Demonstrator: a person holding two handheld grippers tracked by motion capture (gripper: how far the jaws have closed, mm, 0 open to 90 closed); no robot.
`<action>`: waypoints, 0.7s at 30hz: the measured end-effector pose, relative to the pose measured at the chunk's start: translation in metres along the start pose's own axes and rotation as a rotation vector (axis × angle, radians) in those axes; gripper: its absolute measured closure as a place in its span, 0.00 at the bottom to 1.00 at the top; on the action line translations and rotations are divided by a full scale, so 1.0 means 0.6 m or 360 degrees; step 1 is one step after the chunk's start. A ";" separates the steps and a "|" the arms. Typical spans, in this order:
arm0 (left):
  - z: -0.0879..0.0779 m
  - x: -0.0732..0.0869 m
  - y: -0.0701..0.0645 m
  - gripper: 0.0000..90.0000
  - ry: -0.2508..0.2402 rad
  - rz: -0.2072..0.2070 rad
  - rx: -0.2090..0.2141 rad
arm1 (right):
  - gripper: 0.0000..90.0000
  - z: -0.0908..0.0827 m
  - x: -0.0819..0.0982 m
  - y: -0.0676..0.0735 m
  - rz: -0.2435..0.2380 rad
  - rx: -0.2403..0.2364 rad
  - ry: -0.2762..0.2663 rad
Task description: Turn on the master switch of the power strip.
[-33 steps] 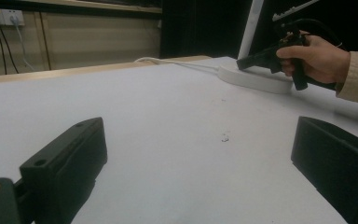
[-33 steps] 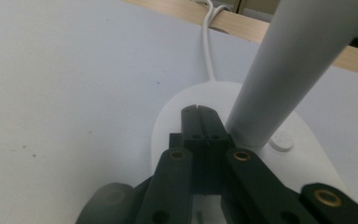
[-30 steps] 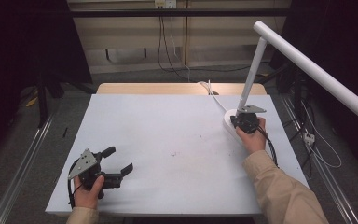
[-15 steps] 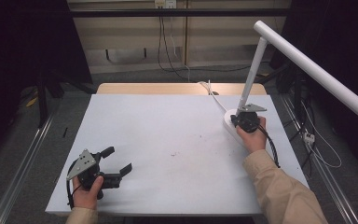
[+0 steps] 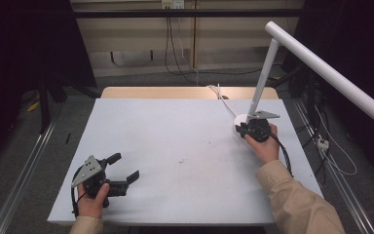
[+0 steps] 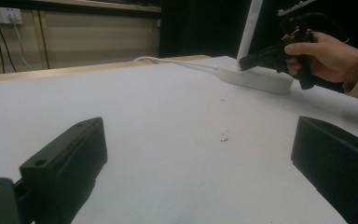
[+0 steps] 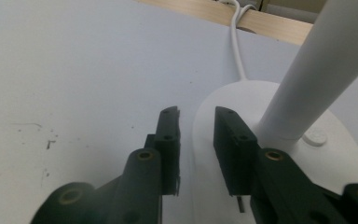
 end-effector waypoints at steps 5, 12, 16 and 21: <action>0.000 0.000 0.000 0.04 0.0001 -0.0004 -0.0001 | 0.72 -0.001 0.002 0.006 0.0022 -0.0026 0.0008; 0.001 0.001 0.000 0.04 0.0006 -0.0007 0.0003 | 0.61 -0.005 0.002 0.019 0.0023 -0.0063 0.0015; 0.001 0.001 0.000 0.04 0.0009 -0.0010 0.0000 | 0.55 -0.008 0.001 0.025 0.0035 -0.0079 -0.0016; 0.002 0.000 0.000 0.04 0.0004 -0.0012 -0.0001 | 0.45 -0.013 0.007 0.028 0.0057 -0.0091 -0.0017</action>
Point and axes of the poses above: each handheld gripper's, and its own axes: z roughly forward along the jaws, x roughly out of its underside, y roughly to its left, the point moved 9 cm from there along z, roughly forward along the jaws, and after that the axes turned 5 degrees about -x, right-handed, at the moved point
